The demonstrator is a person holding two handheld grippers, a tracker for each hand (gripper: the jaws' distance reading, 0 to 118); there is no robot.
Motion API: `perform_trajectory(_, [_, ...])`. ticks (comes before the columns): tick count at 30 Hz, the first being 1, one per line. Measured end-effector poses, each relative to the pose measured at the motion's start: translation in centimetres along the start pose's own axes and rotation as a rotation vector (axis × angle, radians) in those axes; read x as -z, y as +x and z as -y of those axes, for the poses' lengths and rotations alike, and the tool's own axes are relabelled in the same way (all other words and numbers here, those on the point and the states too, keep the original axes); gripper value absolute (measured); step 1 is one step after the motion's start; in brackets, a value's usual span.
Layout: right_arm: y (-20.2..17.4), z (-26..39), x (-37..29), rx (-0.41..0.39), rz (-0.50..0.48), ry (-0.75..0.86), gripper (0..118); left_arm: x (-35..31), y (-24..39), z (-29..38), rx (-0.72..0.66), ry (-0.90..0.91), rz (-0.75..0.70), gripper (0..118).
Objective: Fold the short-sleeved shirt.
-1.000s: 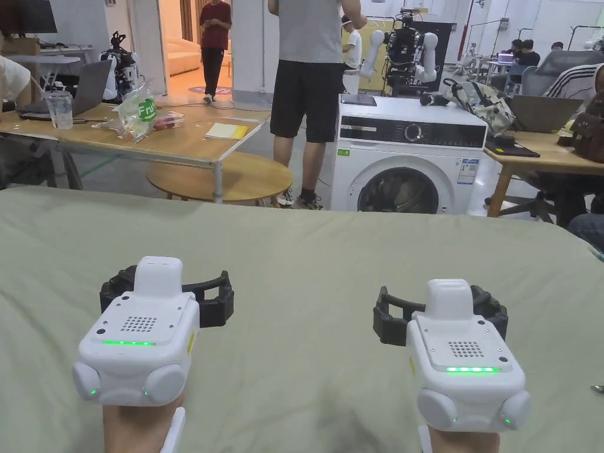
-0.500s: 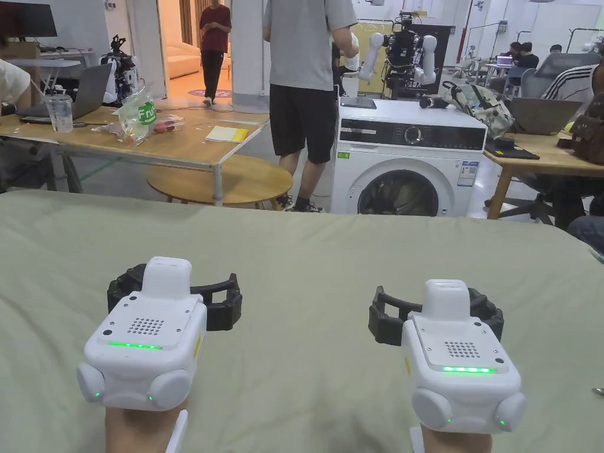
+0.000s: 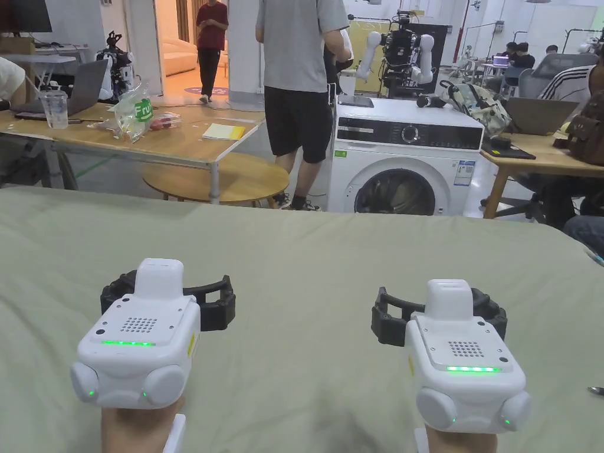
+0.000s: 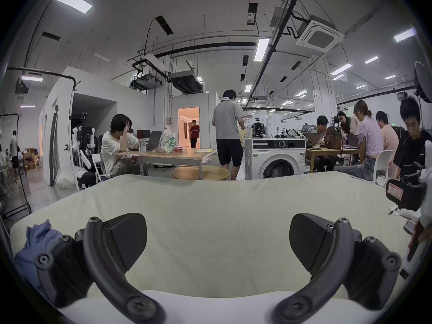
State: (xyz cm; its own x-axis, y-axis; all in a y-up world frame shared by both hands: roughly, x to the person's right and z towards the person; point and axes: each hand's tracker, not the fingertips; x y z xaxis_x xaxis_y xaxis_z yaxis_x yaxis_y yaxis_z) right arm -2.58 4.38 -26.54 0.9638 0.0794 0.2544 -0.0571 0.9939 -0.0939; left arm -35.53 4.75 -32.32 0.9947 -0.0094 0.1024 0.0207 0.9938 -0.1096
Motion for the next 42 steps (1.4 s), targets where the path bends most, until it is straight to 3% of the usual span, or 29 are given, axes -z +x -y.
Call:
perform_trajectory(20, [0.3, 0.6, -0.6, 0.041, 0.005, -0.016, 118, -1.0, 0.7, -0.5, 0.052, 0.031, 0.010, 118])
perform_trajectory(37, [0.2, 0.1, -1.0, 0.046, 0.029, -0.009, 118, -1.5, 0.3, -0.6, 0.019, 0.058, -0.025, 118])
perform_trajectory(38, [0.1, 0.1, -1.2, 0.045, 0.029, -0.002, 113, -1.6, 0.3, -0.7, 0.016, 0.059, -0.028, 118])
perform_trajectory(39, [0.1, 0.2, -1.3, 0.044, 0.030, 0.006, 101, -1.7, 0.2, -0.7, 0.012, 0.061, -0.026, 118])
perform_trajectory(40, [0.0, 0.2, -1.4, 0.042, 0.034, 0.009, 71, -1.8, 0.2, -0.7, 0.006, 0.069, -0.011, 114])
perform_trajectory(41, [-0.1, 0.1, -1.3, 0.037, 0.046, 0.002, 45, -2.0, 0.2, -0.6, 0.006, 0.079, 0.005, 97])
perform_trajectory(42, [-0.1, 0.1, -1.3, 0.043, 0.048, -0.004, 22, -1.9, 0.4, -0.7, 0.015, 0.076, 0.001, 65])
